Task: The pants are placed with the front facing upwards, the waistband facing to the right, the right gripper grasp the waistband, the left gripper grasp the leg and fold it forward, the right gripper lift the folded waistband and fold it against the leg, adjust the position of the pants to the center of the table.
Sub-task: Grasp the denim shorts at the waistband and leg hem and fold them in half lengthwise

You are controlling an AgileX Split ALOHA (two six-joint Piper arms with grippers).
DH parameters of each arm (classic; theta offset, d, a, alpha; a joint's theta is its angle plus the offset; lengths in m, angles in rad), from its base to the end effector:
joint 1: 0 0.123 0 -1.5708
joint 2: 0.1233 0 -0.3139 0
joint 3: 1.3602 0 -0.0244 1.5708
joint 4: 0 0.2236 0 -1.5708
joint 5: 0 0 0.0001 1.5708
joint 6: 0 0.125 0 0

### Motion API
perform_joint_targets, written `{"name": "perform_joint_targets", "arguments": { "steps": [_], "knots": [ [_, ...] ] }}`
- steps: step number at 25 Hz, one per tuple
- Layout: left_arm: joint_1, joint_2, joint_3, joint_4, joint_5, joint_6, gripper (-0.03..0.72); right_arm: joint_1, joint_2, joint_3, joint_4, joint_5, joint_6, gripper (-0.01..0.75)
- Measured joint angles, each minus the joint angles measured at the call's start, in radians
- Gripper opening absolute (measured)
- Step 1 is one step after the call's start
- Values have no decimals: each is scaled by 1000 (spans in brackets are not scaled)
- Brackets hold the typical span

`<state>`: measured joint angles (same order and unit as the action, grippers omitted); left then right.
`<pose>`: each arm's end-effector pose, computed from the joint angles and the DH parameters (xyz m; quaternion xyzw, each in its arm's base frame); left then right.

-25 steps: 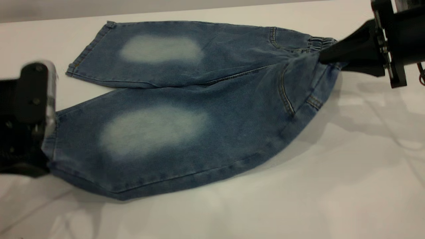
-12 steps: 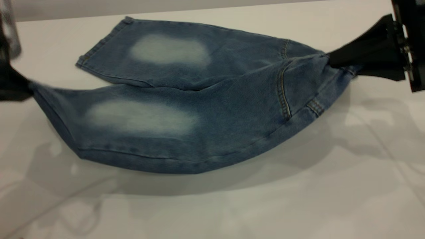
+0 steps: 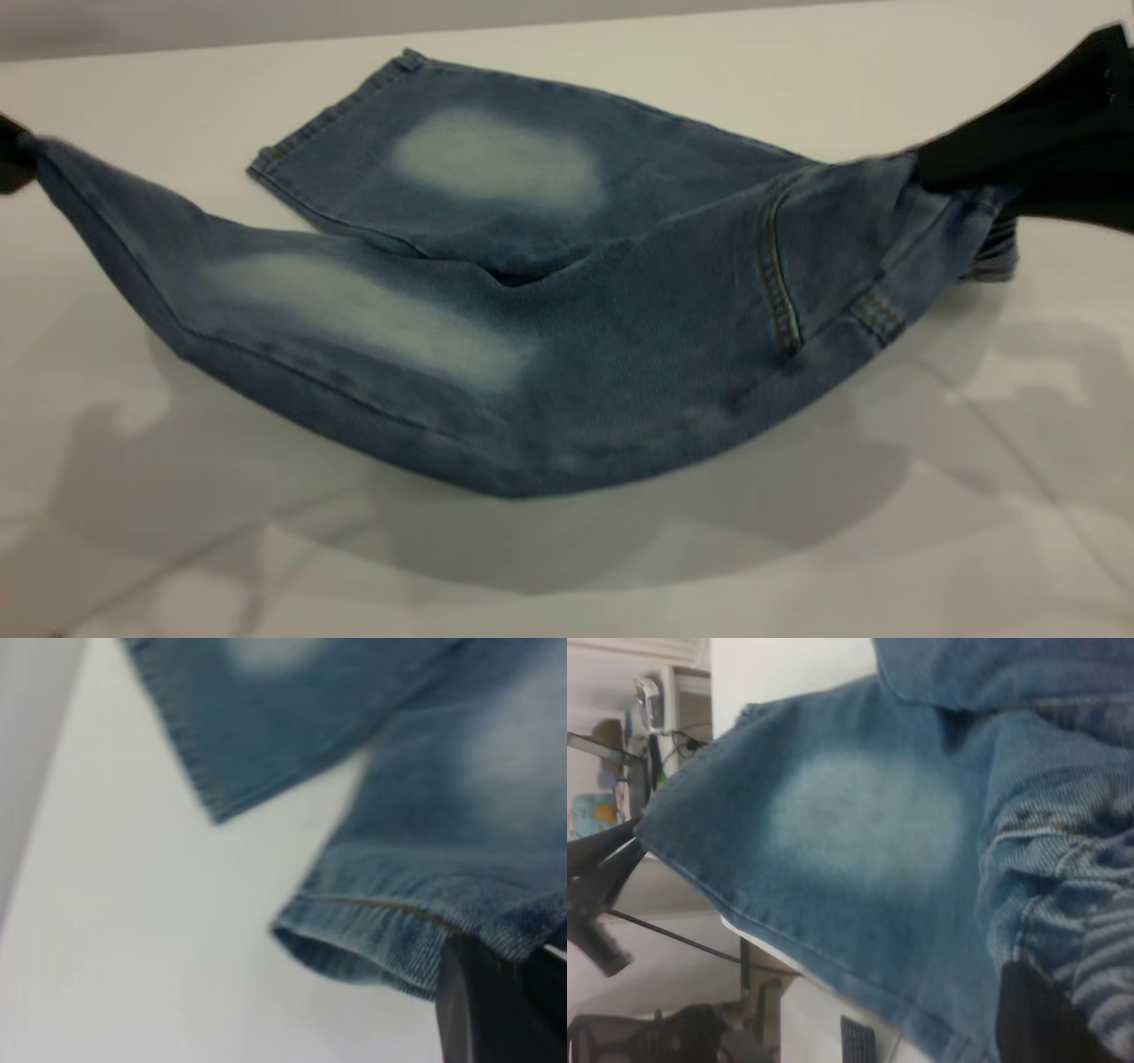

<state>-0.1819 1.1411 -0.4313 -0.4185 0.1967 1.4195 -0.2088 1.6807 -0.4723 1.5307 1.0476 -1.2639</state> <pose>0.1828 -0.0438 0.2221 0.5316 0.7588 0.1166 0.3577 0.2327 0.0613 0.1796 0.0916 0.8510 0.4920 0.1593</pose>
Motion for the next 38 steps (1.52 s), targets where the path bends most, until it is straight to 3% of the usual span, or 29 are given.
{"name": "perform_joint_targets", "arguments": {
  "steps": [8,14,20,29,38],
  "knots": [
    [0,106,-35,-4,-256,3,74,0,-51,-4,38,-64,31,40],
    [0,281,-169,-6,-366,3,74,0,-39,-4,104,-172,31,40],
    [0,499,-340,-6,-377,3,74,0,-7,-5,160,-241,22,40],
    [-1,752,-585,-3,-386,3,74,0,152,-115,197,-215,-1,40],
    [-1,871,-671,0,-392,3,74,1,256,-210,205,-212,-1,40]
  ]
}}
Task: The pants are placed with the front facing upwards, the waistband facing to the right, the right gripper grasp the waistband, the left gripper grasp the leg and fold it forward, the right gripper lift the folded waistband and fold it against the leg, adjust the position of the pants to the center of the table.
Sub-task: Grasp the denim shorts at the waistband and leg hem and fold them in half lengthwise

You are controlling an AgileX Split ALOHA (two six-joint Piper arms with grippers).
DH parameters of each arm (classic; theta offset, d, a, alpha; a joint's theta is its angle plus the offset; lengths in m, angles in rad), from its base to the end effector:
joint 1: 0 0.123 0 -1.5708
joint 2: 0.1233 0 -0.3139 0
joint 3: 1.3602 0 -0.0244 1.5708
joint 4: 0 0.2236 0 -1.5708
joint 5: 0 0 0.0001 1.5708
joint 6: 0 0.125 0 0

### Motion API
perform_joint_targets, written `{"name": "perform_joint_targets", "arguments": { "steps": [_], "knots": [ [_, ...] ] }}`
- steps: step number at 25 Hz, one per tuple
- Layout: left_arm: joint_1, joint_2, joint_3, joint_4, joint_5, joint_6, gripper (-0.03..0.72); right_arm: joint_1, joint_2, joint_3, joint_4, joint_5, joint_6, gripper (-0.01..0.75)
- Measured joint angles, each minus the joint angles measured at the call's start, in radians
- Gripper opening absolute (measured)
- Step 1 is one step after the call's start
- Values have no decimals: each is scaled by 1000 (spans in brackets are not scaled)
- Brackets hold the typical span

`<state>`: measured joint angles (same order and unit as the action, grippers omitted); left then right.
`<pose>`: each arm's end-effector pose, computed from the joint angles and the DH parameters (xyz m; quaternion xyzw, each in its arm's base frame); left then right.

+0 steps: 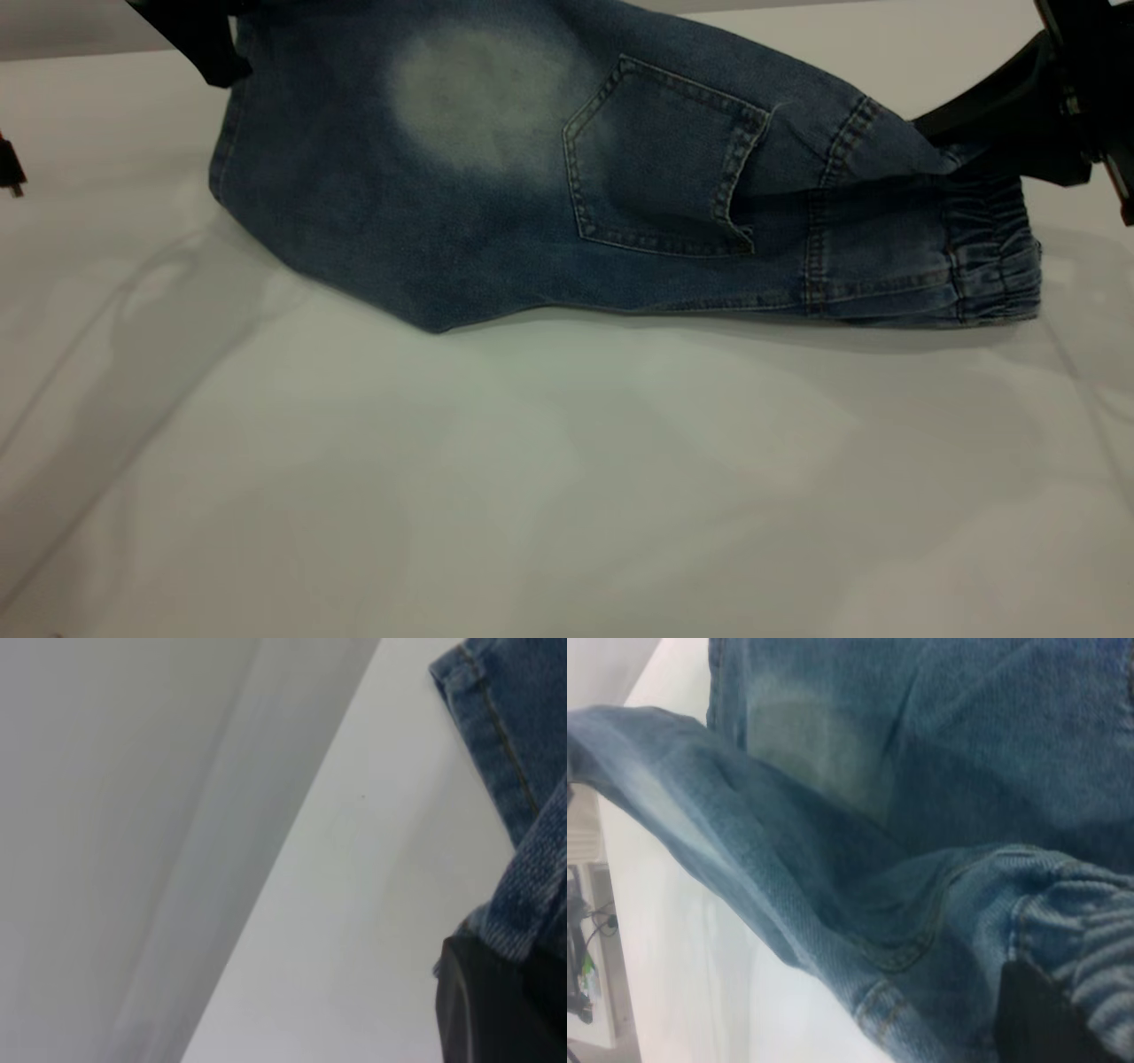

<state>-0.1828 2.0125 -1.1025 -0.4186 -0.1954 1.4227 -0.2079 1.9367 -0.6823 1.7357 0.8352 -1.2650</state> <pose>0.4322 -0.0699 0.1659 0.4879 0.7491 0.2121 0.3947 0.3170 0.0266 0.1330 0.2180 0.8586 0.4211 0.1950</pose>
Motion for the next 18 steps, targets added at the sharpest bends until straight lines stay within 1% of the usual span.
{"name": "perform_joint_targets", "arguments": {
  "steps": [5,9,15,18],
  "knots": [
    [0,41,-1,12,-56,0,74,0,0,-13,8,-17,-14,42],
    [0,84,-25,78,-67,-12,74,0,-1,-13,8,-24,-19,42],
    [0,131,-101,174,-62,-153,74,0,-1,-13,8,-26,-19,51],
    [0,157,-139,247,-59,-236,74,0,-1,-13,8,-27,-10,73]
  ]
}}
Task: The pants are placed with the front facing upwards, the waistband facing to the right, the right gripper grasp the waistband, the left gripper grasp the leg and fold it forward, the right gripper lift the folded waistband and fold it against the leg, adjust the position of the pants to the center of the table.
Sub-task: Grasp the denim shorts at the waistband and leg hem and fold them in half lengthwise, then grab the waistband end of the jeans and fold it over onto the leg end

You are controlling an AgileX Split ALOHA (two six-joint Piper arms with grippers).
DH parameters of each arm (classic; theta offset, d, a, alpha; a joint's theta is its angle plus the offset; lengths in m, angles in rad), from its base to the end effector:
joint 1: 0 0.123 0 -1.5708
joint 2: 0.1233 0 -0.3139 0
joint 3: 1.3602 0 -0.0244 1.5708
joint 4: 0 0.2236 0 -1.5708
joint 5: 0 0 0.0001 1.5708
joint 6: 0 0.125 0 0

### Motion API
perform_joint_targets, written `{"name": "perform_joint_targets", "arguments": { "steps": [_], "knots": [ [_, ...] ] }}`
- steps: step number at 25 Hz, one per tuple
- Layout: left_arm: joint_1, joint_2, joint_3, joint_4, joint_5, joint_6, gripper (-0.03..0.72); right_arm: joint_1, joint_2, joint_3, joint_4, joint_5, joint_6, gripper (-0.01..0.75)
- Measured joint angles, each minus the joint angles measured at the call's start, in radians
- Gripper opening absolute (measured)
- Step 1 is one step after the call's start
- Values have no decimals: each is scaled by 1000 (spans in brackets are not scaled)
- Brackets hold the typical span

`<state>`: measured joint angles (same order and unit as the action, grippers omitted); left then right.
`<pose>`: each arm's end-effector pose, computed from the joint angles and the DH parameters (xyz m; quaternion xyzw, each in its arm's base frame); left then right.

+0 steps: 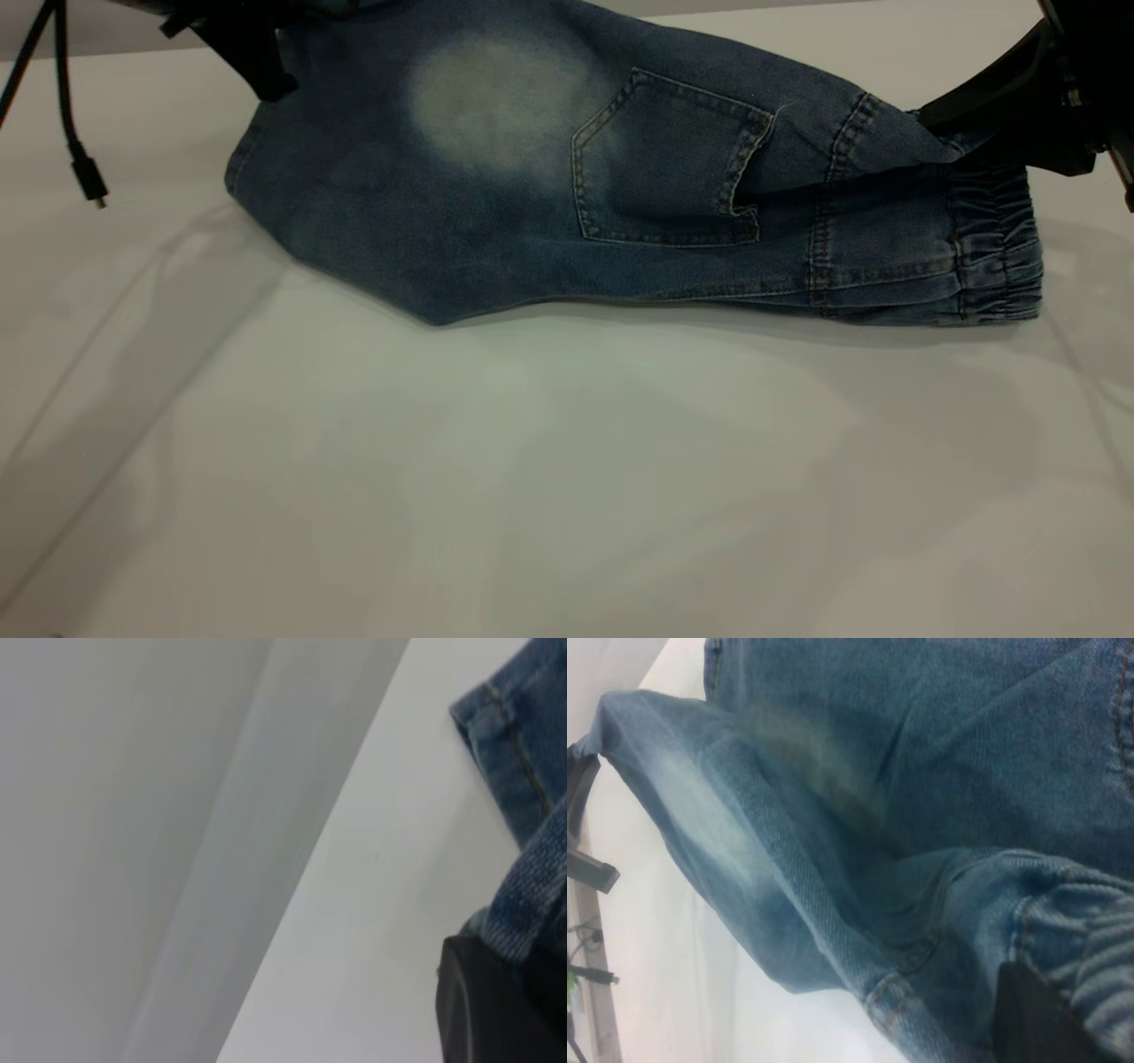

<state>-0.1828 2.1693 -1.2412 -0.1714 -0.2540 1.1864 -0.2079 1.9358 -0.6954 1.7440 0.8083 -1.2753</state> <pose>0.4714 -0.0817 0.1387 0.4909 0.7329 0.2087 0.4223 0.3212 0.0233 0.1332 0.2181 0.8619 0.4091 0.2055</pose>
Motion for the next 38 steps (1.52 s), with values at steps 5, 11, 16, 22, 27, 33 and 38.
{"name": "perform_joint_targets", "arguments": {
  "steps": [5,11,16,22,27,33,38],
  "knots": [
    [0,24,-9,118,6,-133,74,0,0,0,1,-26,6,195],
    [0,32,-9,147,14,-235,87,0,-1,0,1,-23,-2,398],
    [0,32,-9,147,8,-236,185,0,-19,0,1,-22,-41,469],
    [0,28,-9,147,35,-306,316,-1,-31,0,-2,2,-15,474],
    [0,5,-9,145,136,-312,331,-1,-31,0,-162,43,119,474],
    [0,-1,-8,143,197,-360,333,-1,-31,0,-346,-15,295,475],
    [-23,-20,-8,143,254,-385,334,-1,-31,0,-394,-15,361,475]
  ]
}}
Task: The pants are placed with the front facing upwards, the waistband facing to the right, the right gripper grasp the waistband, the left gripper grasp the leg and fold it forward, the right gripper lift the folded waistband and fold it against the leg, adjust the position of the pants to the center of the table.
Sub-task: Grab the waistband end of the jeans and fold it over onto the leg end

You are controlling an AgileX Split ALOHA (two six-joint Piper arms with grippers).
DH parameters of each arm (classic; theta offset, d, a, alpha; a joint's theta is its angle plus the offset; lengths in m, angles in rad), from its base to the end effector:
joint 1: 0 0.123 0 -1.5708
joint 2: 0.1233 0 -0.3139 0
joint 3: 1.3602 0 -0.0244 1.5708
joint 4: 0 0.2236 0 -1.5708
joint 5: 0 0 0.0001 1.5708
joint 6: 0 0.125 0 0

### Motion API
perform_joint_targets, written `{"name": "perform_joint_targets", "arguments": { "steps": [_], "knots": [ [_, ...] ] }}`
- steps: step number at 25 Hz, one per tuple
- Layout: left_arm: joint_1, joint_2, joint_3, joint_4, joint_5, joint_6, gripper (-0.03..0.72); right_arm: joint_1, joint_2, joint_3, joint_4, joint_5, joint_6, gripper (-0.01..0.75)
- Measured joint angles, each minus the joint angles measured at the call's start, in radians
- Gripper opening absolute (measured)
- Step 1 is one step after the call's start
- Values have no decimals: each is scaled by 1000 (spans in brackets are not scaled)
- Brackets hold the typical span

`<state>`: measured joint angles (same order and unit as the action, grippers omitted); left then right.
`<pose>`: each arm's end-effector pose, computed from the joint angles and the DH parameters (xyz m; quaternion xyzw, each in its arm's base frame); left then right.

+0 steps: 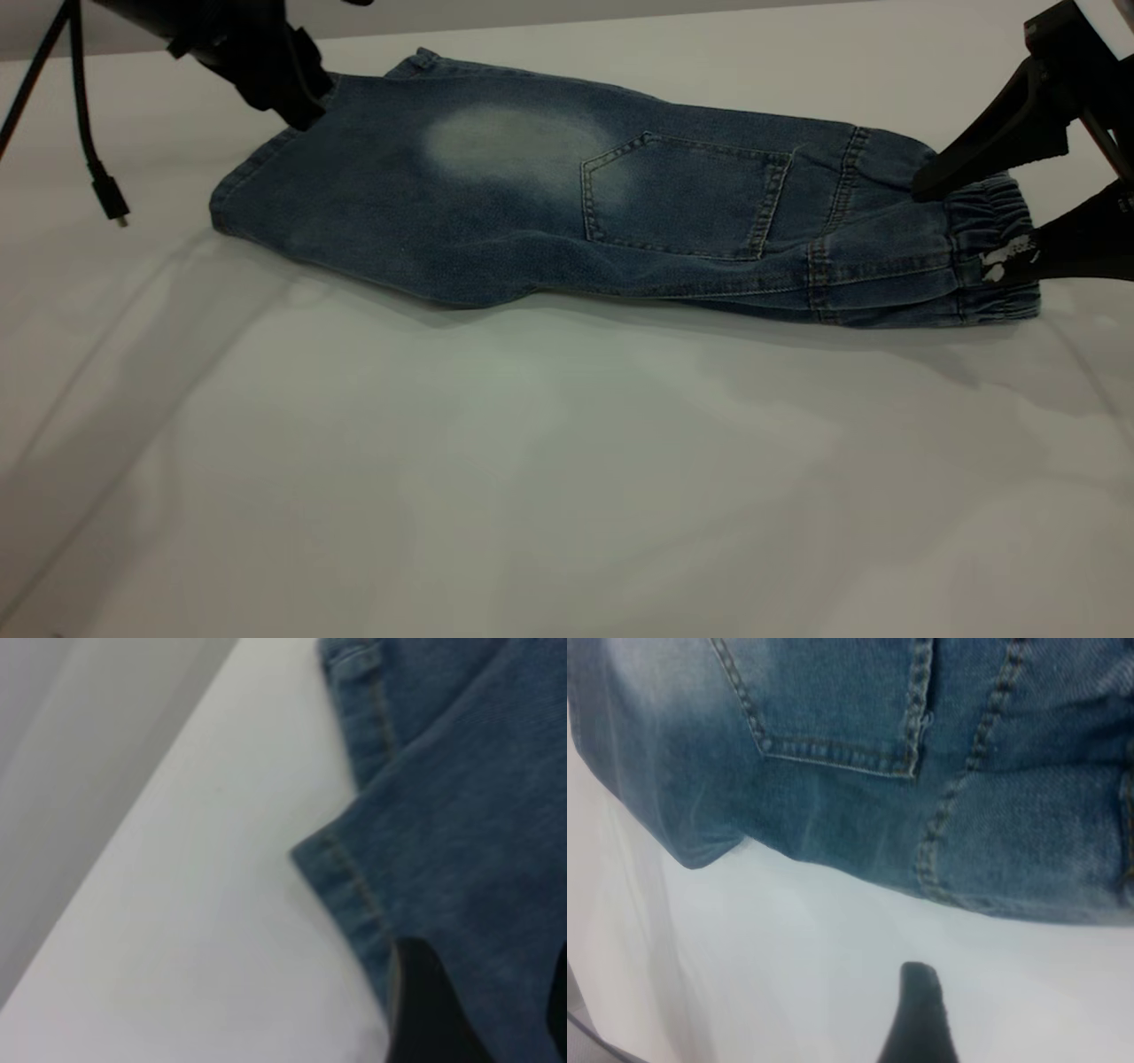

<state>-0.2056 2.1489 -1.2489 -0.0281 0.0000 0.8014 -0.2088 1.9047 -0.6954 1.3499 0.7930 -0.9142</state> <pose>0.4502 -0.0939 0.1264 0.4368 0.8199 0.1036 0.3552 0.2900 0.0274 0.1264 0.2112 0.8974 0.3789 0.0804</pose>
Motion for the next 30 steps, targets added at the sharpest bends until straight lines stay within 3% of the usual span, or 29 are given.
{"name": "perform_joint_targets", "arguments": {
  "steps": [10,22,30],
  "knots": [
    [-17,-22,0,-1,26,-127,334,1,0,0,3,2,-8,475],
    [-112,-79,0,1,0,-184,334,1,0,0,1,-12,-15,475],
    [-135,-79,0,0,128,-184,334,1,0,0,13,-1,-14,475]
  ]
}}
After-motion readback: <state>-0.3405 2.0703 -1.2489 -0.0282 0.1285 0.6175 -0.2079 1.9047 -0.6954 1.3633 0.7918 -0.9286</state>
